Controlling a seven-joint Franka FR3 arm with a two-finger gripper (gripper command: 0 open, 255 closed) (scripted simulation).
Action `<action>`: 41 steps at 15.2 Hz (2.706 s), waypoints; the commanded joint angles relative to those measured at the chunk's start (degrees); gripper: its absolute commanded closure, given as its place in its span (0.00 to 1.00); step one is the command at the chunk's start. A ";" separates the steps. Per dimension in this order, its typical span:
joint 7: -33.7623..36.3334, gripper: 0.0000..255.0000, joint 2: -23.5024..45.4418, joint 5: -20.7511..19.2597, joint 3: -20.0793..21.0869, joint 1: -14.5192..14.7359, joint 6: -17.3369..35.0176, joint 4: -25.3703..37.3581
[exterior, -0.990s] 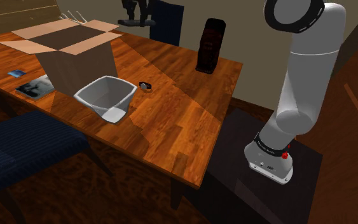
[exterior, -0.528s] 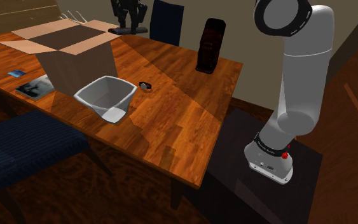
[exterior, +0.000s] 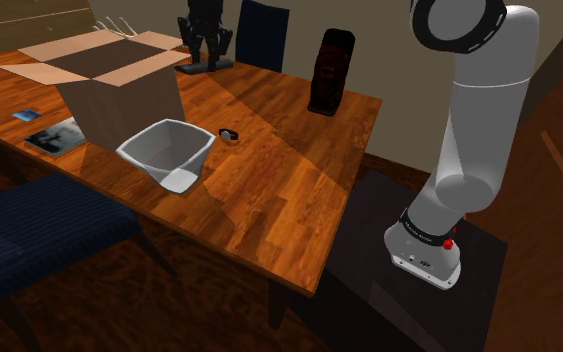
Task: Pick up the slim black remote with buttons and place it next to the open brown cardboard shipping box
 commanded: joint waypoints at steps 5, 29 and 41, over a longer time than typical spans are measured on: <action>-1.11 1.00 -1.34 0.47 -0.09 -0.48 5.20 -6.58; -4.23 1.00 -0.28 1.01 -0.36 -0.79 22.90 -23.53; -5.37 1.00 2.91 0.78 -0.60 -0.52 30.77 -28.38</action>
